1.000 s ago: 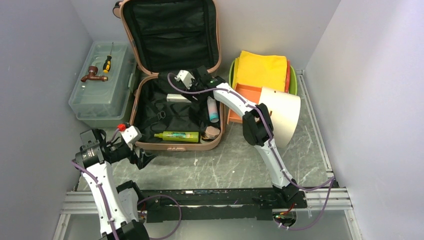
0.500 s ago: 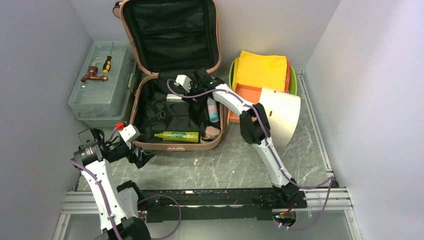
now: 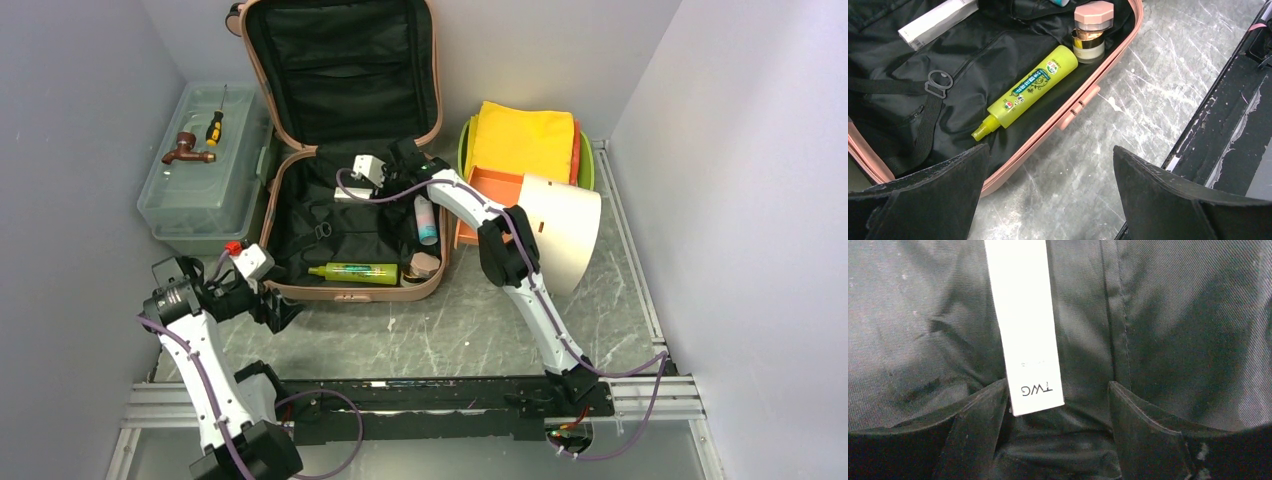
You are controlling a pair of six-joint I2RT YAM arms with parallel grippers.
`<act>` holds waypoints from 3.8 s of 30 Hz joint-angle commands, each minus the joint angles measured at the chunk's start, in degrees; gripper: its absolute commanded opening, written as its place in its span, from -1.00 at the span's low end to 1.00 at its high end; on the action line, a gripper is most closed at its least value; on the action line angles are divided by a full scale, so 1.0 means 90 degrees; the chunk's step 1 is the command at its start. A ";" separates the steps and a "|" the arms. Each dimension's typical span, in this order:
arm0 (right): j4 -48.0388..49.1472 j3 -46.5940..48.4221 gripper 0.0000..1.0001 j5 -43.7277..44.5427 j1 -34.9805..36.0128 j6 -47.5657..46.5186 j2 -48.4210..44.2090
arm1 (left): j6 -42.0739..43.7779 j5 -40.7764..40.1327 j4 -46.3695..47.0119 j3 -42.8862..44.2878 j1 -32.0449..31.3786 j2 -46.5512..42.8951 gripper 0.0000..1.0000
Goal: Open, take out, and arrange the luggage
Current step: Pick up the personal item from the luggage, then place the personal item in the drawer.
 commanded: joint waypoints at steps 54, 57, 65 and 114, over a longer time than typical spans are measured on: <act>-0.1668 -0.4324 -0.94 0.2003 -0.0585 0.3492 -0.7408 | -0.1079 -0.0163 0.0867 0.0204 0.0270 -0.0694 0.98; -0.1632 -0.4724 -0.93 0.2080 -0.0653 0.3773 -0.7896 | -0.1110 -0.0197 0.0856 0.0236 0.0275 -0.0785 0.98; -0.1022 -0.5734 -1.00 0.2156 -0.0743 0.4770 -0.8558 | -0.1079 -0.0088 0.0802 0.0154 0.0274 -0.0944 0.98; 0.0486 -0.7517 -0.16 0.1372 -0.0953 0.7780 -0.9398 | -0.1063 0.0110 0.0588 0.0298 0.0680 -0.0820 0.98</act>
